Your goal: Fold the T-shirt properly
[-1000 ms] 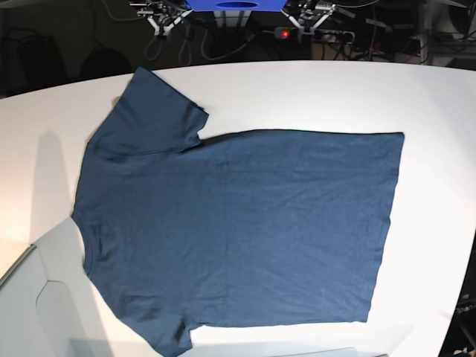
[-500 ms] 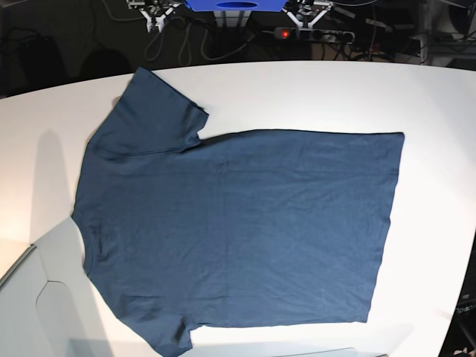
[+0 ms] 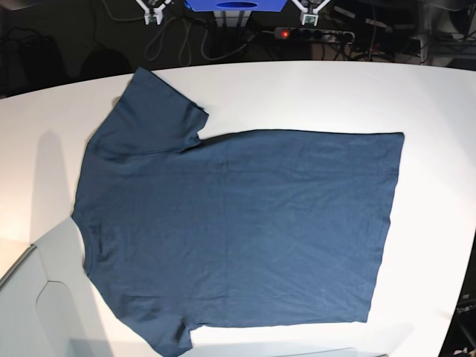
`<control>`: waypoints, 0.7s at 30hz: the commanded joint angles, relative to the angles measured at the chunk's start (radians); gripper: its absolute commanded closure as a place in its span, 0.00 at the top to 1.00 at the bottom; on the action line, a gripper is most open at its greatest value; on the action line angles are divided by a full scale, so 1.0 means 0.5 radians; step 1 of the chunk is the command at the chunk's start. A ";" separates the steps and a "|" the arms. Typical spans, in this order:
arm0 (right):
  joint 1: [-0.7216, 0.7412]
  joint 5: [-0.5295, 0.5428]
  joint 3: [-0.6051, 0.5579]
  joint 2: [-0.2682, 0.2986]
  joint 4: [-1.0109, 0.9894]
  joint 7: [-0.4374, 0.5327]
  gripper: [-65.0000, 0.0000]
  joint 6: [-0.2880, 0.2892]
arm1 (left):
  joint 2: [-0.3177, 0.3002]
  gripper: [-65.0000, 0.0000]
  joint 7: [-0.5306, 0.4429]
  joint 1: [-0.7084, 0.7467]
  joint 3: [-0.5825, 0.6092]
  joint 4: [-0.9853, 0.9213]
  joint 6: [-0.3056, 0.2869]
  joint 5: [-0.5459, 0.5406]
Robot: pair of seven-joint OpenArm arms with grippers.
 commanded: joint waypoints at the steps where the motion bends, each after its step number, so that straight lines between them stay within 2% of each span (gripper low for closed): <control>1: -0.081 0.002 0.001 0.009 0.126 -0.022 0.00 0.028 | -0.024 0.00 -0.014 0.108 -0.001 0.120 0.003 0.003; 3: -0.210 0.005 0.010 0.055 0.402 -0.126 0.00 0.028 | -0.076 0.00 -0.014 0.264 -0.001 0.378 0.003 0.000; 8: -0.553 -0.001 0.010 0.098 1.148 -0.332 0.00 0.022 | -0.122 0.00 -0.014 0.611 -0.013 1.016 0.006 0.000; 10: -0.688 -0.001 0.013 0.147 1.455 -0.430 0.00 0.019 | -0.135 0.00 -0.014 0.743 -0.050 1.261 0.006 -0.025; 14: -0.906 -0.001 0.020 0.174 2.004 -0.577 0.00 0.019 | -0.178 0.00 -0.014 0.964 -0.106 1.679 0.006 -0.246; 21: -1.167 -0.001 0.228 0.230 2.876 -0.829 0.00 0.028 | -0.457 0.00 -0.014 1.210 -0.130 2.234 0.006 -0.556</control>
